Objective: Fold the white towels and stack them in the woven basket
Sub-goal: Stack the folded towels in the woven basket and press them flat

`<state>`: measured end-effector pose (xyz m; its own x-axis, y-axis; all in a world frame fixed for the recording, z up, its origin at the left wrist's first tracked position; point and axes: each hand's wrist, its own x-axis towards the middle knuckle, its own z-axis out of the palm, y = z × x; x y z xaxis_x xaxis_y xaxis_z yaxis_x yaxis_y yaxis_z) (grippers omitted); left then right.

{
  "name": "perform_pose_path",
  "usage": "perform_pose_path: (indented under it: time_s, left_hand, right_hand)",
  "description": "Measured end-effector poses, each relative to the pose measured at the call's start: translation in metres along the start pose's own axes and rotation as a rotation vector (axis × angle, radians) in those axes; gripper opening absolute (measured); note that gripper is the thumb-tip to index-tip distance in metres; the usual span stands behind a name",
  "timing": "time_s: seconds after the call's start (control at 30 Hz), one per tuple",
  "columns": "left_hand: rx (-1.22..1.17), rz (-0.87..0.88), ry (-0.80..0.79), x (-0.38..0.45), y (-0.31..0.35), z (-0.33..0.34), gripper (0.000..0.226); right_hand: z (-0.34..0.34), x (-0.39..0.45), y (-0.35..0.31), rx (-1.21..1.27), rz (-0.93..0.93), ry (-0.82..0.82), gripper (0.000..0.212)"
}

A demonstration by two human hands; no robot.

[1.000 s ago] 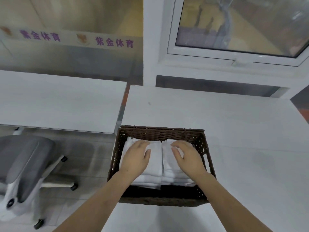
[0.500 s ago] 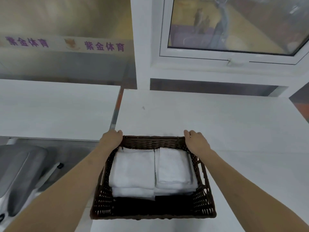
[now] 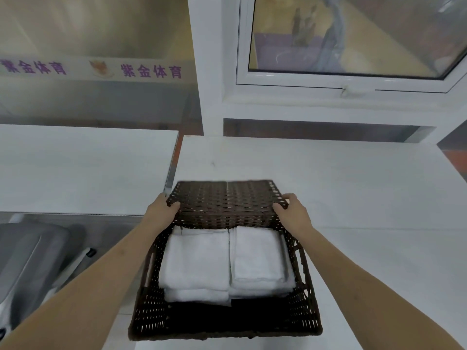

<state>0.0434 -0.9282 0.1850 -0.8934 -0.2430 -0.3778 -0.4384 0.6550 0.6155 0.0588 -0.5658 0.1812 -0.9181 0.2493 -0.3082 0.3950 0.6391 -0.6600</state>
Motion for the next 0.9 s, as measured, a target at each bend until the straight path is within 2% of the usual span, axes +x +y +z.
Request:
perform_pose_path:
  time_s: [0.13, 0.23, 0.27, 0.37, 0.4, 0.53, 0.57, 0.6, 0.67, 0.7, 0.9]
  left_hand:
    - [-0.071, 0.050, 0.096, -0.003, 0.013, -0.010, 0.069]
    - [-0.151, 0.090, 0.143, -0.002, 0.022, -0.021, 0.050]
    - [-0.172, 0.106, 0.153, -0.006, 0.028, -0.024, 0.046]
    - [-0.381, 0.121, 0.141, -0.017, 0.040, -0.033, 0.039]
    - [-0.454, 0.105, 0.125, -0.018, 0.041, -0.038, 0.039]
    - [-0.636, 0.123, 0.100, -0.015, 0.043, -0.058, 0.064]
    - [-0.664, 0.146, 0.106, -0.027, 0.054, -0.066, 0.061]
    - [-0.689, 0.165, 0.116, -0.038, 0.065, -0.074, 0.056]
    - [-0.742, 0.213, 0.132, -0.055, 0.081, -0.085, 0.049]
    - [-0.755, 0.236, 0.139, -0.062, 0.087, -0.089, 0.048]
    - [-0.748, 0.313, 0.165, -0.121, 0.086, -0.102, 0.052]
  right_hand:
    - [-0.007, -0.006, -0.007, 0.116, -0.043, 0.054, 0.074]
    - [-0.011, -0.010, -0.014, 0.240, 0.012, 0.067, 0.088]
    - [-0.013, -0.013, -0.017, 0.261, 0.019, 0.071, 0.083]
    - [-0.022, -0.018, -0.026, 0.321, -0.023, 0.079, 0.045]
    - [-0.027, -0.022, -0.032, 0.370, -0.036, 0.081, 0.040]
    - [-0.050, -0.037, -0.056, 0.555, -0.093, 0.082, 0.018]
    - [-0.056, -0.040, -0.062, 0.568, -0.118, 0.068, 0.019]
    - [-0.062, -0.044, -0.068, 0.587, -0.142, 0.055, 0.029]
    - [-0.075, -0.055, -0.080, 0.636, -0.161, 0.039, 0.059]
    - [-0.080, -0.062, -0.085, 0.669, -0.173, 0.045, 0.068]
    - [-0.097, -0.120, -0.095, 0.791, -0.221, 0.069, 0.066]
